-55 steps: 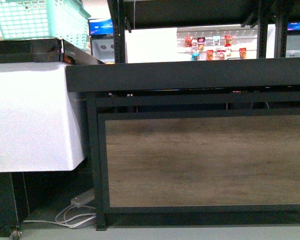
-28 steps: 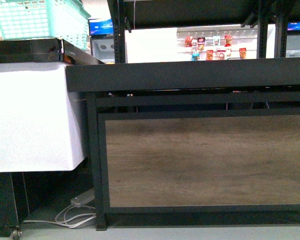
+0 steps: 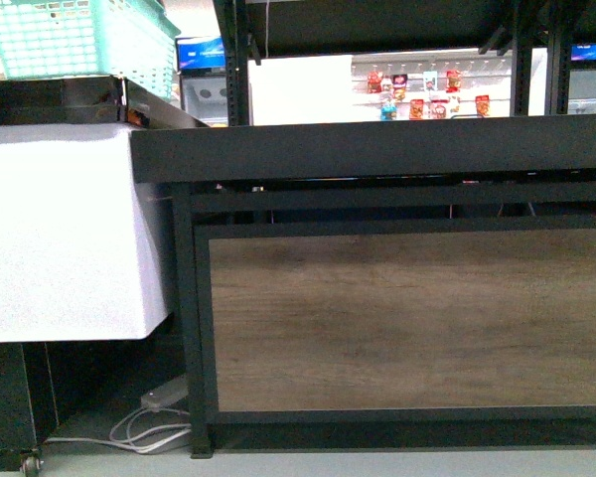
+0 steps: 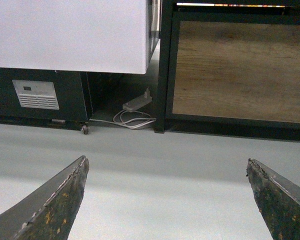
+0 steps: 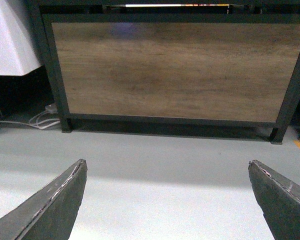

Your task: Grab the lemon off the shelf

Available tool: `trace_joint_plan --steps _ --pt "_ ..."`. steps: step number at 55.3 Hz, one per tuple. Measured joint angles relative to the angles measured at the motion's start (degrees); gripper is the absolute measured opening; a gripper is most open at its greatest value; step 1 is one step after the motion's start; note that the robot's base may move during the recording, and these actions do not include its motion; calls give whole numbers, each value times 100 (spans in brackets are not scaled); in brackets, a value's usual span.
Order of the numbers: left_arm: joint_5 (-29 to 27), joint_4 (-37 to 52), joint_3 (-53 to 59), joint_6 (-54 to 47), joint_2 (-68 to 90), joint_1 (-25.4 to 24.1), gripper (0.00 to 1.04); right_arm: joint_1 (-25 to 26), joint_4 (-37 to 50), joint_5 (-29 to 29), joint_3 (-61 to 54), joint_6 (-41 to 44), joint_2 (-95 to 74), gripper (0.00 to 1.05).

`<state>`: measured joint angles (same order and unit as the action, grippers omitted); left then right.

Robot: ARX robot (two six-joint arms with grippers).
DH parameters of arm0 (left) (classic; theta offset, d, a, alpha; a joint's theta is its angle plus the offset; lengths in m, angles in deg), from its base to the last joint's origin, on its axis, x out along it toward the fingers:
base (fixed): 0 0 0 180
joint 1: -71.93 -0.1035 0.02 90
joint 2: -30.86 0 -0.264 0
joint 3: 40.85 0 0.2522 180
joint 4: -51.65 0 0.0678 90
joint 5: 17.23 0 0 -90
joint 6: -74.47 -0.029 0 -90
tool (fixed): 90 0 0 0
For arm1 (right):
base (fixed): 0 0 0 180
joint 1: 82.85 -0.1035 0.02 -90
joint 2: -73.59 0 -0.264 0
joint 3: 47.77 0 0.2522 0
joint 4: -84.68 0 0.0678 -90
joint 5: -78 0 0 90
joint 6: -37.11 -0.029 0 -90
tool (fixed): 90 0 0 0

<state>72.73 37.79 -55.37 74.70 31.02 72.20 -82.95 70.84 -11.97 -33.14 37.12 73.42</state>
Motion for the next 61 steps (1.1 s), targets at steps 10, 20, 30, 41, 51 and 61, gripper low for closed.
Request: trace_joint_plan --steps 10,20,30,41,51,61 --pt "0 0 0 0 0 0 97 0 0 0 0 0 0 97" --pt "0 0 0 0 0 0 97 0 0 0 0 0 0 97" --pt "0 0 0 0 0 0 97 0 0 0 0 0 0 97" --pt "0 0 0 0 0 0 97 0 0 0 0 0 0 97" --pt "0 0 0 0 0 0 97 0 0 0 0 0 0 97" --pt "0 0 0 0 0 0 97 0 0 0 0 0 0 97"
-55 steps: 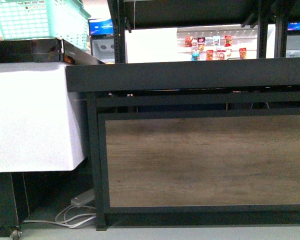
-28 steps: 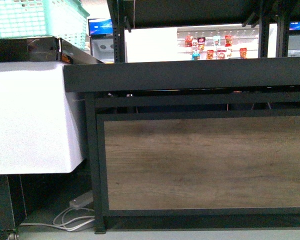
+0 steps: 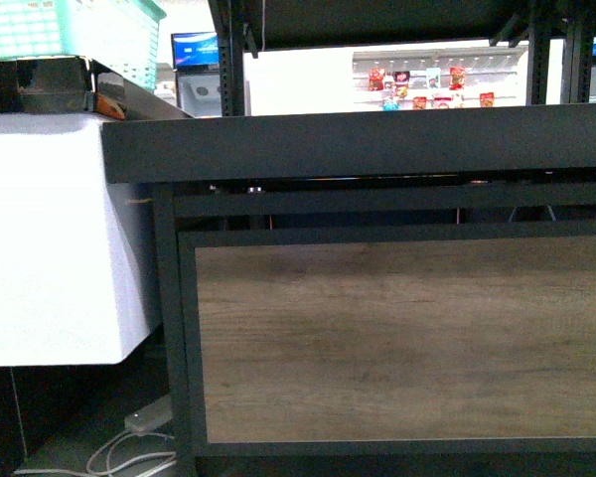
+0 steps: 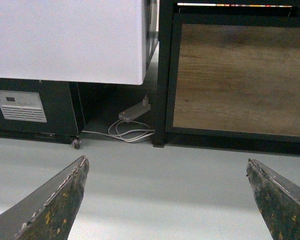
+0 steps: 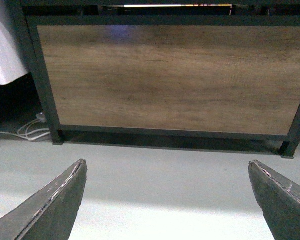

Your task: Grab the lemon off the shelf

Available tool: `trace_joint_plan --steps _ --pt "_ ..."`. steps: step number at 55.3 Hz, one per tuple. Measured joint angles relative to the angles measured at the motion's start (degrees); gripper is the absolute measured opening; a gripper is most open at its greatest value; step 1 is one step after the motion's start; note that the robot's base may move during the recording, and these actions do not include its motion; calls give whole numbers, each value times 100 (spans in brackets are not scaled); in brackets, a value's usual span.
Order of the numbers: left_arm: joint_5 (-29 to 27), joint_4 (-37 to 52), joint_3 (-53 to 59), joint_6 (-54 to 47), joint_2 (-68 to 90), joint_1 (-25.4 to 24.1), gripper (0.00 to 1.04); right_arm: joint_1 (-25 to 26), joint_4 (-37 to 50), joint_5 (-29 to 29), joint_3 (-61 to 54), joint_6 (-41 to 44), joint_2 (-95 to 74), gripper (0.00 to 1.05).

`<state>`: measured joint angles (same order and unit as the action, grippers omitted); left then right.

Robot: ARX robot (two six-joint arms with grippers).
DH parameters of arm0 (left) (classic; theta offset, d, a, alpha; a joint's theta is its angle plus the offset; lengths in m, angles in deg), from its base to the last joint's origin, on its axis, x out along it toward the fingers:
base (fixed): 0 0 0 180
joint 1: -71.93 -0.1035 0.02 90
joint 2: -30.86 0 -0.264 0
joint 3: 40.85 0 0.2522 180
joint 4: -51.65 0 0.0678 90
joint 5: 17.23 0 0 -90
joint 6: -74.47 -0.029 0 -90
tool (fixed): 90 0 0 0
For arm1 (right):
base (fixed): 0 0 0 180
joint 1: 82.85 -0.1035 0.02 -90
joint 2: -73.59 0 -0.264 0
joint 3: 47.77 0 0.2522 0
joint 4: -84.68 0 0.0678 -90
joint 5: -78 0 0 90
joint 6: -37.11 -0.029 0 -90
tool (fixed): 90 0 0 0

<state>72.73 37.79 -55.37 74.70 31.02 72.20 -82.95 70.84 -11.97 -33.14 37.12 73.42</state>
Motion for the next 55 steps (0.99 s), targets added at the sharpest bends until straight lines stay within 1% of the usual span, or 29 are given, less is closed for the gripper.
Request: trace_joint_plan --steps 55 --pt "0 0 0 0 0 -2 97 0 0 0 0 0 0 97"
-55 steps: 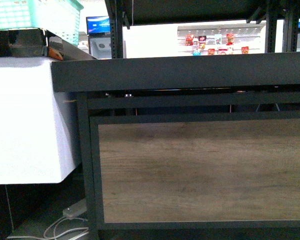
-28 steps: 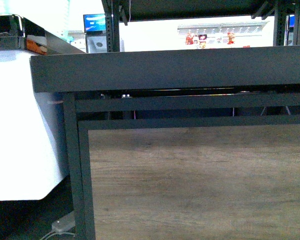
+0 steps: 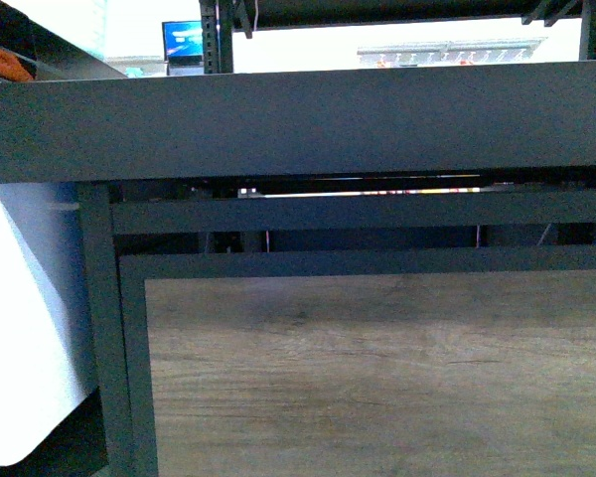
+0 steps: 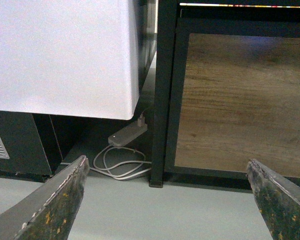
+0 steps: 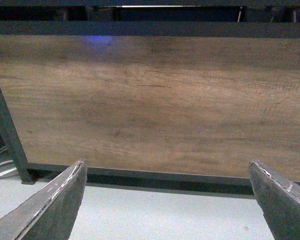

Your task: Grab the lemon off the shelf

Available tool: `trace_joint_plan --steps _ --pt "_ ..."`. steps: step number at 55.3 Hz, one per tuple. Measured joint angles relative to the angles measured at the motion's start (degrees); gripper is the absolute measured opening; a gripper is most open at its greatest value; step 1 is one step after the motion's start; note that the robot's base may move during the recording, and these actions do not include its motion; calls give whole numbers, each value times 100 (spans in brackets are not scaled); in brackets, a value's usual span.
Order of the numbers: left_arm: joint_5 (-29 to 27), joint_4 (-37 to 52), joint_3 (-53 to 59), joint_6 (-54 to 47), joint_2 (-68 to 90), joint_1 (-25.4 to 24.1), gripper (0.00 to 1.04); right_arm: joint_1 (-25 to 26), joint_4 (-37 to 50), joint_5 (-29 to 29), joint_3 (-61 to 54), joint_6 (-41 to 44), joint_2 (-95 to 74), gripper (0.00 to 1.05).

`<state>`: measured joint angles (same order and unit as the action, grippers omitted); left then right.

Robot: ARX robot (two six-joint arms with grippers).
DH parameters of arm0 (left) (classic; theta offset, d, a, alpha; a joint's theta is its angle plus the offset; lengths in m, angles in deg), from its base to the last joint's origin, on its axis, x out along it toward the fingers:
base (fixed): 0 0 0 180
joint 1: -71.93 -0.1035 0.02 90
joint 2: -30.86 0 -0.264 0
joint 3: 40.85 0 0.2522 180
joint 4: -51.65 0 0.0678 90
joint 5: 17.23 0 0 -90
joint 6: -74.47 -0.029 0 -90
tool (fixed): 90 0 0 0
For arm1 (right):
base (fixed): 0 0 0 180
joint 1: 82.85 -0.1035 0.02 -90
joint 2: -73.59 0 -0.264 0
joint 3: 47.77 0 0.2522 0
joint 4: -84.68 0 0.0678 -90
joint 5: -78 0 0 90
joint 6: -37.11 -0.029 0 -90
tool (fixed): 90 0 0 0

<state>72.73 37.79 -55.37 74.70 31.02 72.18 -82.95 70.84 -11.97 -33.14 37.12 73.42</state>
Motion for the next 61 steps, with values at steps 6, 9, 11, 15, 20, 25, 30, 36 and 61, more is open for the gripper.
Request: trace_joint_plan --steps 6,9,11,15,20,25,30,36,61 --pt "2 0 0 0 0 2 97 0 0 0 0 0 0 97" --pt "-2 0 0 0 -2 2 97 0 0 -2 0 0 0 97" --pt "0 0 0 0 0 2 97 0 0 0 0 0 0 97" --pt "-4 0 0 2 0 2 97 0 0 0 0 0 0 97" --pt "0 0 0 0 0 0 97 0 0 0 0 0 0 97" --pt "0 0 0 0 0 0 97 0 0 2 0 0 0 97" --pt "2 0 0 0 0 0 97 0 0 0 0 0 0 97" --pt "0 0 0 0 0 0 97 0 0 0 0 0 0 97" --pt "4 0 0 0 0 0 97 0 0 -2 0 0 -4 97"
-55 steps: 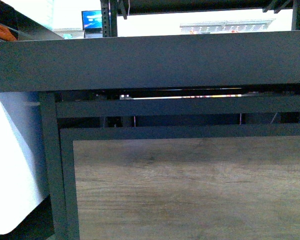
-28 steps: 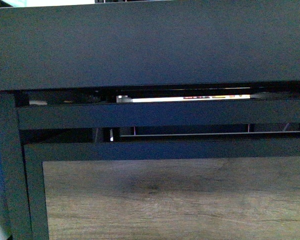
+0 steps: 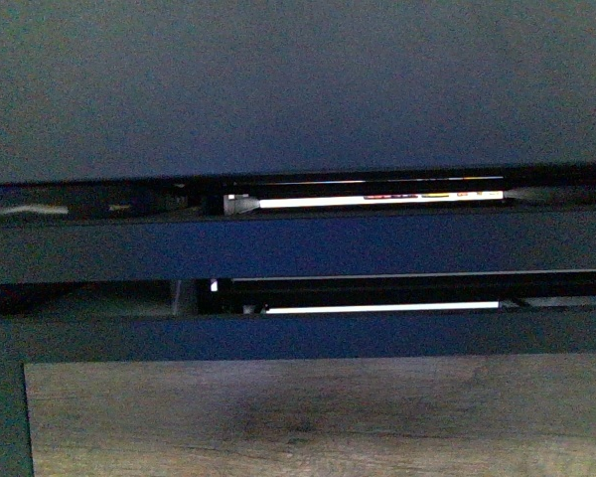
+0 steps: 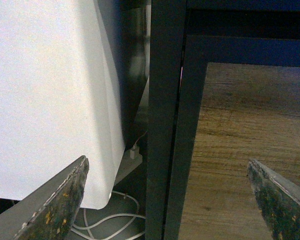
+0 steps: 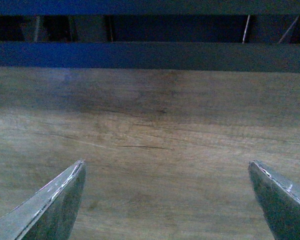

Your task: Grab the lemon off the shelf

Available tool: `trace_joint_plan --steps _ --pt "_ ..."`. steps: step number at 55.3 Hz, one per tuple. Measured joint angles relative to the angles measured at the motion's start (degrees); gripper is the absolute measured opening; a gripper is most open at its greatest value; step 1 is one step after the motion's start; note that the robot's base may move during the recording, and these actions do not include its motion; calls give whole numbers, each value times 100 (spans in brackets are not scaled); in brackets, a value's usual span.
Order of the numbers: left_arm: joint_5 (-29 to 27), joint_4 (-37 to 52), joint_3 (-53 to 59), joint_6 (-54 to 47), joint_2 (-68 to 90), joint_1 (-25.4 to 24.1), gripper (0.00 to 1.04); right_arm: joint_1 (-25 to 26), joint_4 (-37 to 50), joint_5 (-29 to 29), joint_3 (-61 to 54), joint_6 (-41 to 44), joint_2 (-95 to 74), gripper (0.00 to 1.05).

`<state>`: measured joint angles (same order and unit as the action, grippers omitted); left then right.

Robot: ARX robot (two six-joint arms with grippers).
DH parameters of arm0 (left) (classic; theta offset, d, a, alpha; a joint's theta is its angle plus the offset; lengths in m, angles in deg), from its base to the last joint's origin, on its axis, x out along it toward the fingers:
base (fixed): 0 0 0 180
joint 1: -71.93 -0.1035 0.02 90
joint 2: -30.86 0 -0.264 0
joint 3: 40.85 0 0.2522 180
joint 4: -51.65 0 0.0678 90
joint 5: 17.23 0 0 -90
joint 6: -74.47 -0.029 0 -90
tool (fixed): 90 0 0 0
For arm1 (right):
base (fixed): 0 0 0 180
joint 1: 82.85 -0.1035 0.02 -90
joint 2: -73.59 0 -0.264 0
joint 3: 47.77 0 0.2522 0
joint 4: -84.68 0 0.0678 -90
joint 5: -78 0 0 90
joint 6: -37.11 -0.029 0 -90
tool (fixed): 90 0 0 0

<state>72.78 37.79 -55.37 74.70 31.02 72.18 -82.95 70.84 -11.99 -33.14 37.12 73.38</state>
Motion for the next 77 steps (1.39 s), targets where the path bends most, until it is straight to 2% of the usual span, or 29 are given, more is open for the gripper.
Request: trace_joint_plan --steps 77 --pt "0 0 0 0 -2 0 97 0 -2 0 0 -4 4 97"
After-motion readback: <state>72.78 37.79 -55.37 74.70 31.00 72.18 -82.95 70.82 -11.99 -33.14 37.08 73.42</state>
